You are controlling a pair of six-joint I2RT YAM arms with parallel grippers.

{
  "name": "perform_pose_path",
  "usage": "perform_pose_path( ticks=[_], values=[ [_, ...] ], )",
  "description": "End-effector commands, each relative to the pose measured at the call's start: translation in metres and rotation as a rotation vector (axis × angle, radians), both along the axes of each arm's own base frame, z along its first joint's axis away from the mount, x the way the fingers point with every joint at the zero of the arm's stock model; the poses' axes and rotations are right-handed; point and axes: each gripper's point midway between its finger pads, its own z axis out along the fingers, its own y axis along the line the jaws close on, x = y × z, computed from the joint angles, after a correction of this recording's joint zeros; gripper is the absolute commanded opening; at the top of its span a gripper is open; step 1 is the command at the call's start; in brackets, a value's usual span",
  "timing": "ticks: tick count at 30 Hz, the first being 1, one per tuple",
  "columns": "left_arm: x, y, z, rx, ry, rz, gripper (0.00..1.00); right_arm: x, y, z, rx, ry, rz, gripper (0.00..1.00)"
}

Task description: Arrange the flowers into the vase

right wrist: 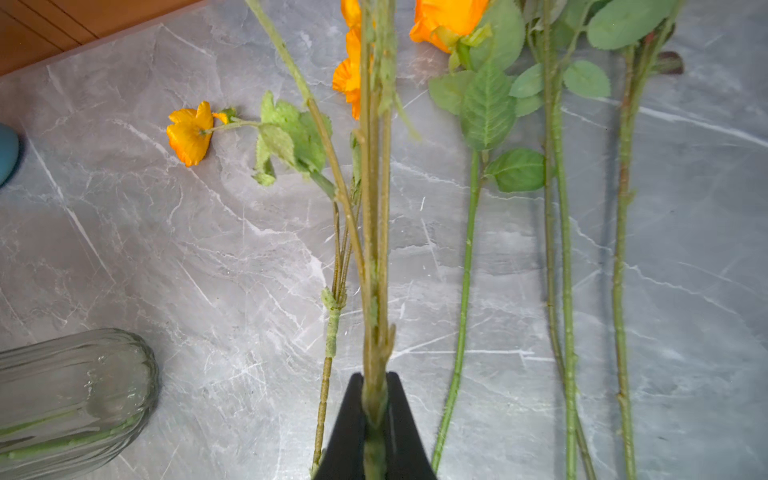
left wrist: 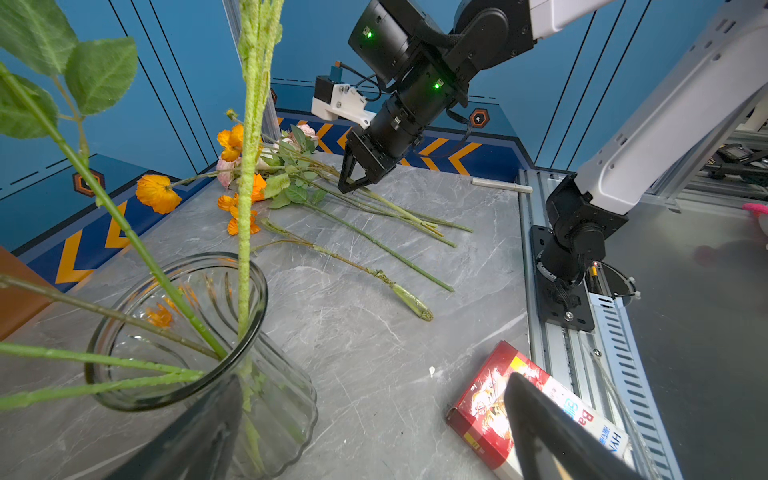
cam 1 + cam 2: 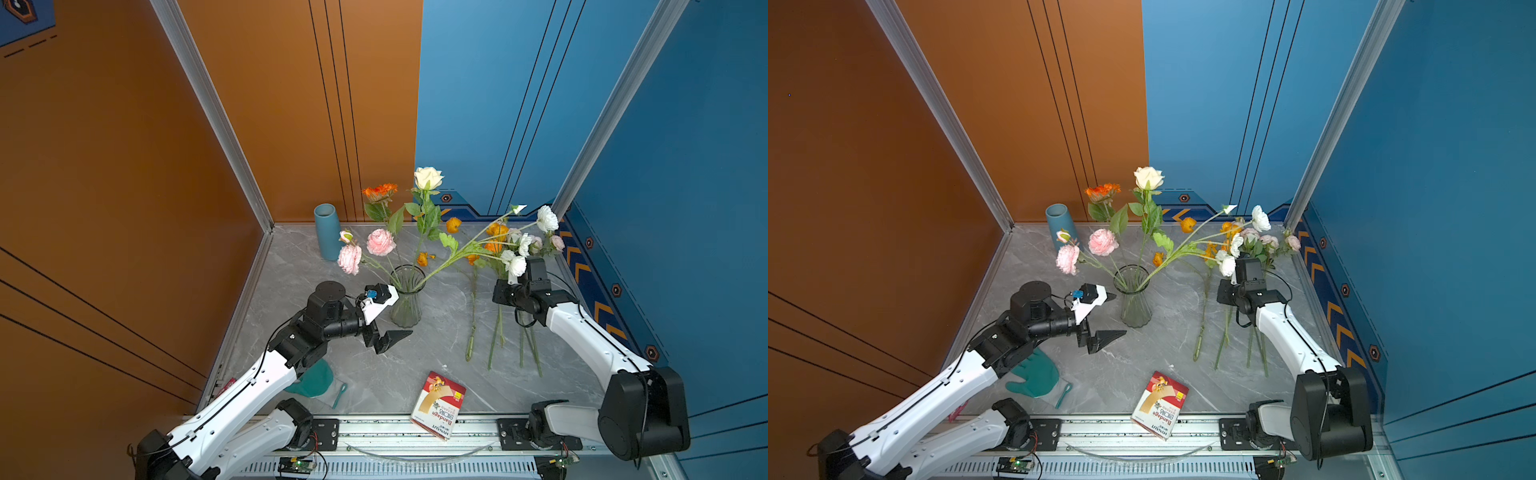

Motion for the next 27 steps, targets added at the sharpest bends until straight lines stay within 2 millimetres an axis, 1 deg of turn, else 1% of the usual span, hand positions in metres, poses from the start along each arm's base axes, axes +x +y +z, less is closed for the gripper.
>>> perform_pose_path(
  ticks=[1, 5, 8, 11, 13, 16, 20, 22, 25, 27],
  values=[
    [-0.002, 0.001, 0.018, -0.02, -0.041, -0.003, 0.98, -0.002, -0.021, 0.016, 0.025, -0.06, -0.109, 0.0],
    [-0.002, 0.002, 0.018, -0.02, -0.048, 0.001, 0.98, -0.004, -0.043, 0.04, 0.037, -0.165, -0.209, 0.0],
    [-0.002, 0.002, 0.019, -0.021, -0.051, 0.004, 0.98, -0.008, -0.057, 0.068, 0.042, -0.288, -0.279, 0.0],
    [-0.002, 0.002, 0.019, -0.022, -0.049, 0.003, 0.98, -0.014, -0.066, 0.108, 0.051, -0.454, -0.327, 0.0],
    [-0.001, 0.003, 0.019, -0.022, -0.05, 0.004, 0.98, -0.023, -0.074, 0.136, 0.05, -0.562, -0.369, 0.0],
    [-0.003, 0.004, 0.023, -0.028, -0.059, 0.005, 0.98, -0.038, -0.084, 0.172, 0.041, -0.699, -0.418, 0.0],
    [-0.003, 0.007, 0.026, -0.034, -0.07, 0.012, 0.98, -0.055, -0.089, 0.216, 0.012, -0.859, -0.437, 0.0],
    [-0.003, 0.008, 0.027, -0.036, -0.074, 0.014, 0.98, -0.064, -0.09, 0.242, 0.001, -0.945, -0.447, 0.0],
    [-0.003, 0.009, 0.028, -0.038, -0.076, 0.017, 0.98, -0.072, -0.081, 0.274, -0.014, -1.029, -0.401, 0.0],
    [-0.003, 0.01, 0.028, -0.038, -0.08, 0.02, 0.98, -0.075, -0.07, 0.291, -0.025, -1.05, -0.351, 0.0]
  ],
)
